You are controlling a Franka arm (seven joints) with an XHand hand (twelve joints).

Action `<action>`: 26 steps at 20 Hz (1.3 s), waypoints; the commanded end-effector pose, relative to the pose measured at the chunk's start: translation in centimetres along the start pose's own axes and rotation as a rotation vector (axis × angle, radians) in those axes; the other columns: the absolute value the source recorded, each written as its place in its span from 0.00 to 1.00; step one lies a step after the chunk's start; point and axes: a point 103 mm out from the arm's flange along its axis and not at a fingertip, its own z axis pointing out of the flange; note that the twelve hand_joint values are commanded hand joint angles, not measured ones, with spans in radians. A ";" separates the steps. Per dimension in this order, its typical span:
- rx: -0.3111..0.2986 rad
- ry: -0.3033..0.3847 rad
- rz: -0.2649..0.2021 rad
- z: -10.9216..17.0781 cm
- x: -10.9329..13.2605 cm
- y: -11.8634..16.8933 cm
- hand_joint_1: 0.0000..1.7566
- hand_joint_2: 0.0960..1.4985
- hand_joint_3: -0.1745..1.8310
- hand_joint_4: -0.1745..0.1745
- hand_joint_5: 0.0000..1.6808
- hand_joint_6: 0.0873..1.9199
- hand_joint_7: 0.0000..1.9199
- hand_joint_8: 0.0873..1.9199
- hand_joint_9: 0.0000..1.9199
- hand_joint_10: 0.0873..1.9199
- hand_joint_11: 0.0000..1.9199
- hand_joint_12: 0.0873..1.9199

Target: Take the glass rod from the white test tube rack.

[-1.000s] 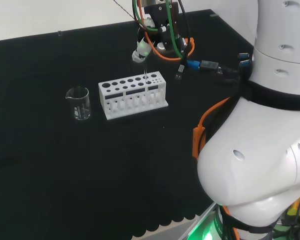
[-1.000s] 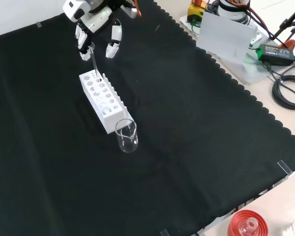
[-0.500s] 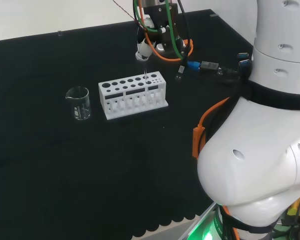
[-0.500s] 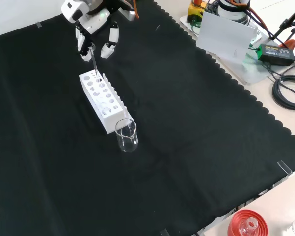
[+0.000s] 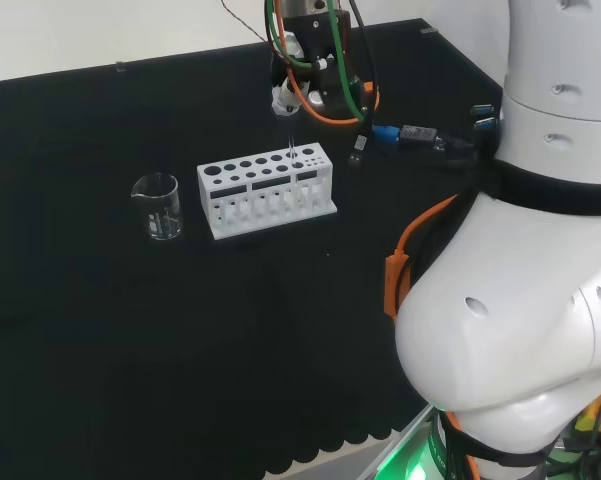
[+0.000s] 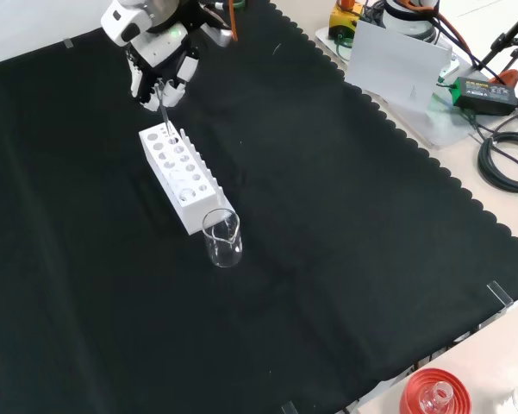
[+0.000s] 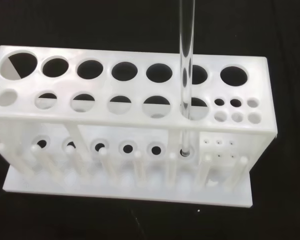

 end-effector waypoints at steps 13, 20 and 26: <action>-0.064 -0.129 0.054 -2.9 -1.5 -1.5 0.73 0.76 0.00 0.00 0.62 0.45 0.58 0.45 0.86 0.18 0.82 0.23; -0.110 -0.085 0.079 -6.4 -2.8 -5.2 0.73 0.76 0.00 0.00 0.62 0.45 0.57 0.45 0.88 0.18 0.83 0.23; -0.151 -0.061 0.079 -8.9 -2.4 -7.1 0.69 0.78 0.00 0.00 0.60 0.50 0.69 0.40 0.89 0.17 0.83 0.24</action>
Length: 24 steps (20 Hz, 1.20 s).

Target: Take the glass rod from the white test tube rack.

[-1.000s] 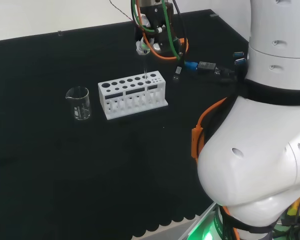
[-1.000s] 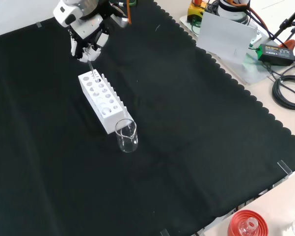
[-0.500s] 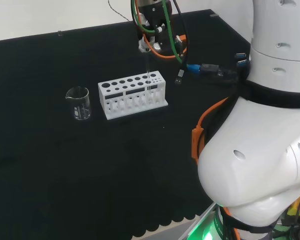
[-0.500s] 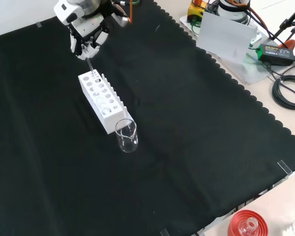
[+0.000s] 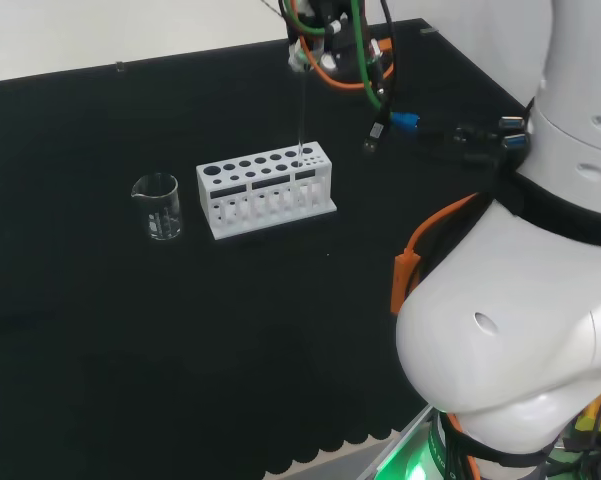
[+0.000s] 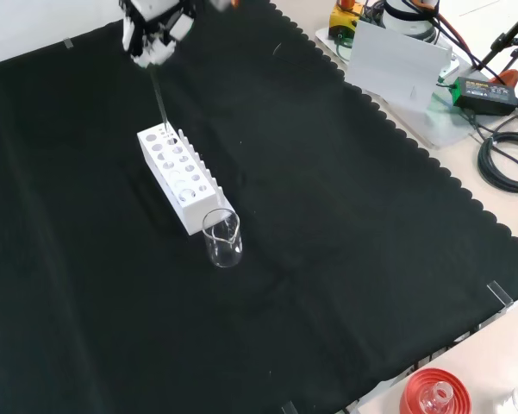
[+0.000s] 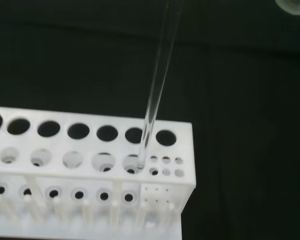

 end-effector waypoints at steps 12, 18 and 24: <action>-0.087 0.099 0.019 -5.2 -2.3 -5.3 0.67 0.79 0.00 0.00 0.58 0.52 0.78 0.32 0.91 0.15 0.83 0.25; -0.085 0.101 0.017 -4.8 -2.5 -5.8 0.67 0.79 0.00 0.00 0.58 0.52 0.78 0.32 0.91 0.15 0.84 0.25; -0.082 0.100 0.009 -5.0 -2.0 -5.9 0.67 0.79 0.00 0.00 0.58 0.52 0.78 0.32 0.91 0.14 0.84 0.25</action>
